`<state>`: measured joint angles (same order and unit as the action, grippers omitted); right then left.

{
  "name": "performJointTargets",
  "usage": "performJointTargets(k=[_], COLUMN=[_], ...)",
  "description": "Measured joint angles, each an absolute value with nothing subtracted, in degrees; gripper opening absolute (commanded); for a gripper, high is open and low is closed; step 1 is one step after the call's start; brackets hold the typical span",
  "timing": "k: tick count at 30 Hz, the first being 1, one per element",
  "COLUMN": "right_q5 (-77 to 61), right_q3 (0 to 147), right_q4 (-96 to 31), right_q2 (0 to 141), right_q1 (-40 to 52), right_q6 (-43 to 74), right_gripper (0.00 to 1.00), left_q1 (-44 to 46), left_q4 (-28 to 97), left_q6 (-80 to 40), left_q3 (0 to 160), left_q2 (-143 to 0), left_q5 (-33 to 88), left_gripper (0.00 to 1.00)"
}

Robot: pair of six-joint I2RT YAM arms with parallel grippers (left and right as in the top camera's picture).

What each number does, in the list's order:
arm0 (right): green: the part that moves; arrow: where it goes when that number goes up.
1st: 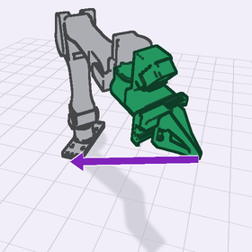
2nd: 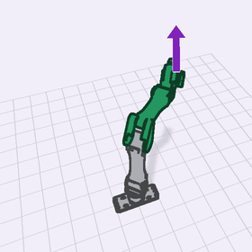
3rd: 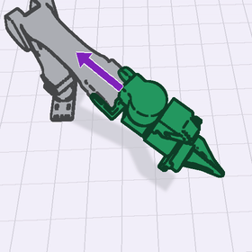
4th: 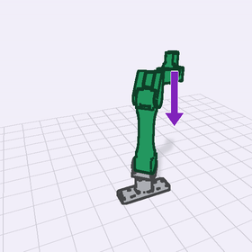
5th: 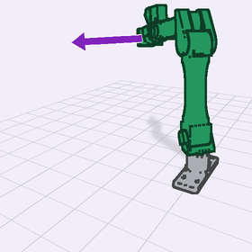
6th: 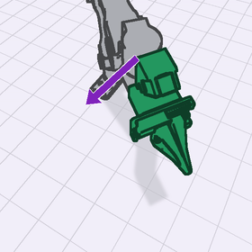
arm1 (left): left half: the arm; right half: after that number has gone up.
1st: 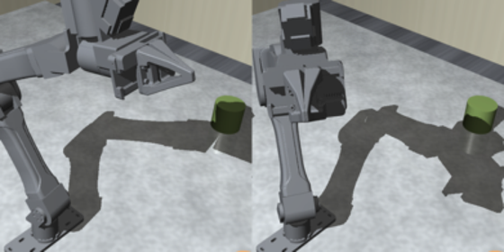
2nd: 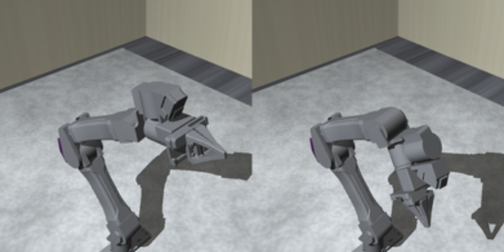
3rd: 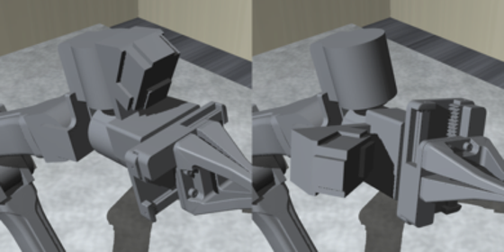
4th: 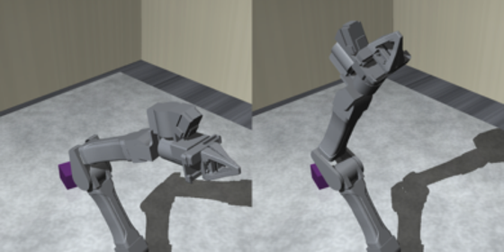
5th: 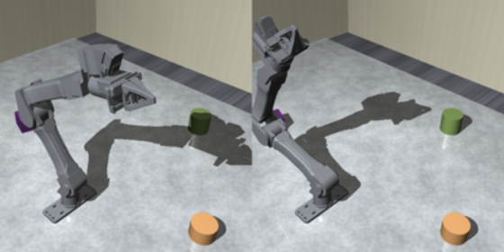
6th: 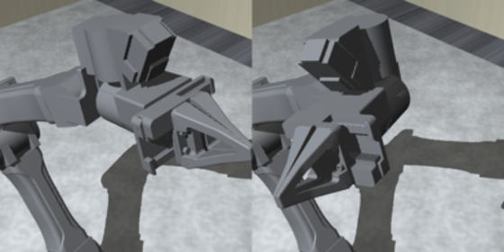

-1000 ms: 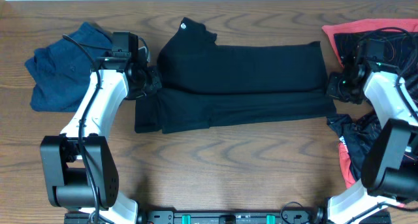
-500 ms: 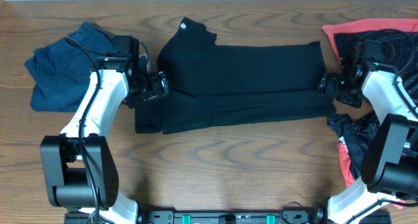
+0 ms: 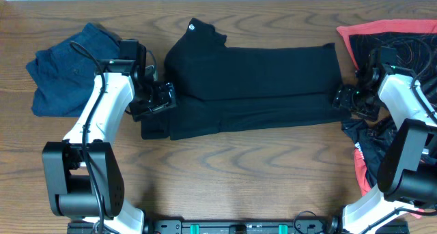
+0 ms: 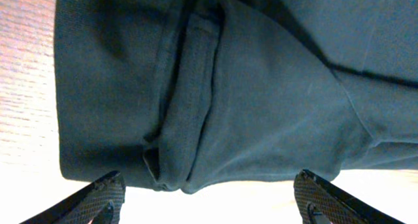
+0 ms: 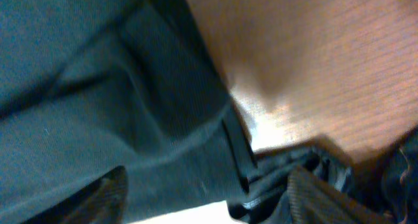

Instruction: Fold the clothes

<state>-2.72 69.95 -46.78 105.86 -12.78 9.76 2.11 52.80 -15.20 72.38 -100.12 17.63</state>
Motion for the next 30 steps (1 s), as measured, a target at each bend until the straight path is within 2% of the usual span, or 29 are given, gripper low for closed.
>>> performJointTargets(k=[2, 4, 8, 16, 18, 20, 23, 25, 27, 28, 30], right_q5=[-2.9, -3.0, -3.0, -3.0, -3.4, -4.0, -4.5, -5.0, -5.7, -6.0, -6.6], right_q3=[70.0, 69.9, 69.9, 69.9, 69.6, 68.8, 67.5, 67.2, 67.1, 67.1, 67.1], right_q4=[-44.8, -42.7, -39.9, -39.6, -39.5, -39.2, -38.9, -38.8, -38.0, -37.5, -36.0], right_q2=[105.9, 105.9, 105.9, 105.9, 105.9, 105.9, 105.9, 105.9, 105.9, 105.9, 105.9], right_q1=[-12.8, -12.8, -12.8, -12.8, -12.8, -12.8, -12.8, -12.8, -12.8, -12.8, -12.8], right_q6=[9.4, 9.1, 8.3, 5.8, 4.6, 3.2, 1.8, 1.2, 0.7, 0.4, 0.7], right_gripper=[0.54, 0.45, 0.45, 0.53, 0.53, 0.46, 0.28, 0.21, 0.07, 0.02, 0.01], left_q1=[2.6, 3.0, 3.4, 3.4, 3.4, 3.4, 3.4, 3.4, 3.4, 3.4, 3.4], left_q4=[52.9, 52.9, 52.9, 52.9, 52.9, 52.9, 52.9, 52.9, 52.9, 52.9, 52.9], left_q6=[-15.2, -15.2, -15.2, -15.2, -15.2, -15.2, -15.2, -15.2, -15.2, -15.2, -15.2], left_q3=[72.4, 72.4, 72.4, 72.4, 72.4, 72.4, 72.4, 72.4, 72.4, 72.4, 72.4], left_q2=[-100.1, -100.1, -100.1, -100.1, -100.1, -100.1, -100.1, -100.1, -100.1, -100.1, -100.1], left_q5=[17.6, 17.6, 17.6, 17.6, 17.6, 17.6, 17.6, 17.6, 17.6, 17.6, 17.6], left_gripper=[0.84, 0.84, 0.84, 0.84, 0.84, 0.84, 0.84, 0.84, 0.84, 0.84, 0.84])
